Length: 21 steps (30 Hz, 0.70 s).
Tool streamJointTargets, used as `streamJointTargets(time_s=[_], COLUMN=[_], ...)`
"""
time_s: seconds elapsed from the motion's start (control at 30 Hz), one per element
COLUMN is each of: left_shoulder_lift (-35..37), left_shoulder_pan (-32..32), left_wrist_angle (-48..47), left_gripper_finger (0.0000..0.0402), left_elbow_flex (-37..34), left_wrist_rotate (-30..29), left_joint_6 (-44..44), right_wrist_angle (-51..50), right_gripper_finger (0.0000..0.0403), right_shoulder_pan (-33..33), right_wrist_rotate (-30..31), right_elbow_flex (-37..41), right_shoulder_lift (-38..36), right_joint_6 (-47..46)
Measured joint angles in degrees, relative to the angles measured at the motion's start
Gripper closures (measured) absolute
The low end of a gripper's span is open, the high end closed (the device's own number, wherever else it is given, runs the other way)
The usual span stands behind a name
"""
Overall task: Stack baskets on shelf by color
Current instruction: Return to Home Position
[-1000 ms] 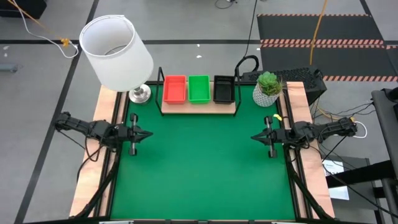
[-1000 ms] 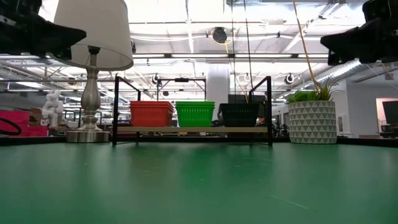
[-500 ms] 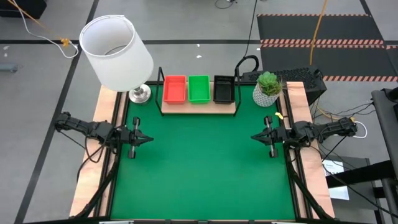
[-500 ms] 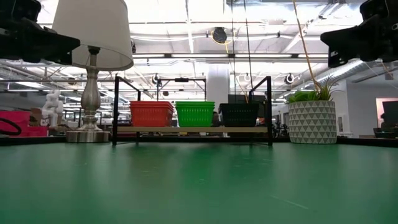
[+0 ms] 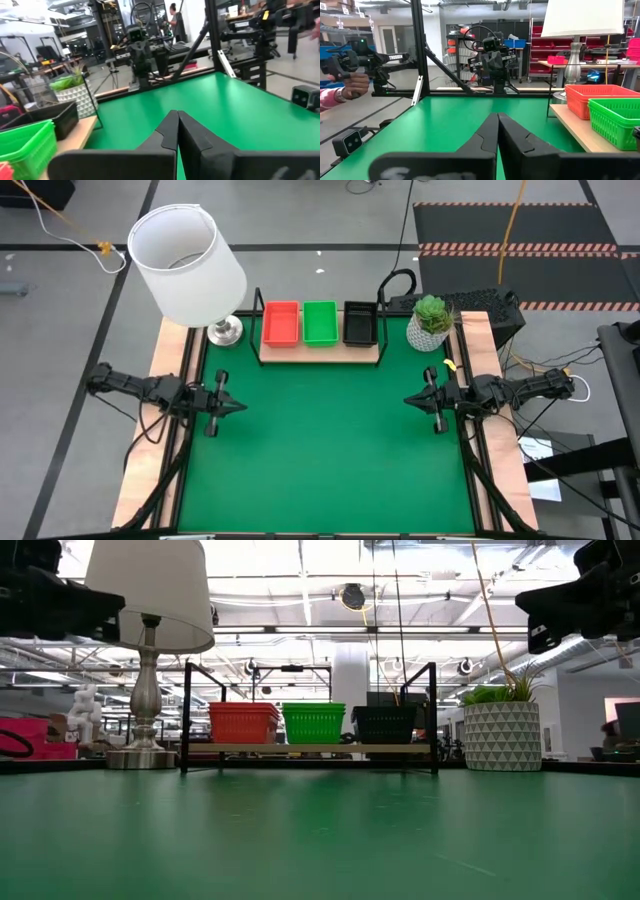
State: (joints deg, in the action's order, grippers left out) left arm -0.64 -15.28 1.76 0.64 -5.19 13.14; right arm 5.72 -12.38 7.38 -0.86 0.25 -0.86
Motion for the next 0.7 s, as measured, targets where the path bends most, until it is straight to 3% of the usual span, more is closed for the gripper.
streamJointTargets(time_s=[0.7], left_shoulder_lift=[0.4], left_shoulder_pan=[14.0], left_wrist_angle=[-0.9], left_gripper_finger=[0.0394], left_elbow_flex=[0.0], left_wrist_rotate=[9.2], left_joint_6=[2.2], right_wrist_angle=[0.0], right_gripper_finger=[0.0403], right_shoulder_pan=[0.0], right_wrist_rotate=[0.0], right_elbow_flex=[0.0], right_shoulder_lift=[0.0], right_joint_6=[0.0])
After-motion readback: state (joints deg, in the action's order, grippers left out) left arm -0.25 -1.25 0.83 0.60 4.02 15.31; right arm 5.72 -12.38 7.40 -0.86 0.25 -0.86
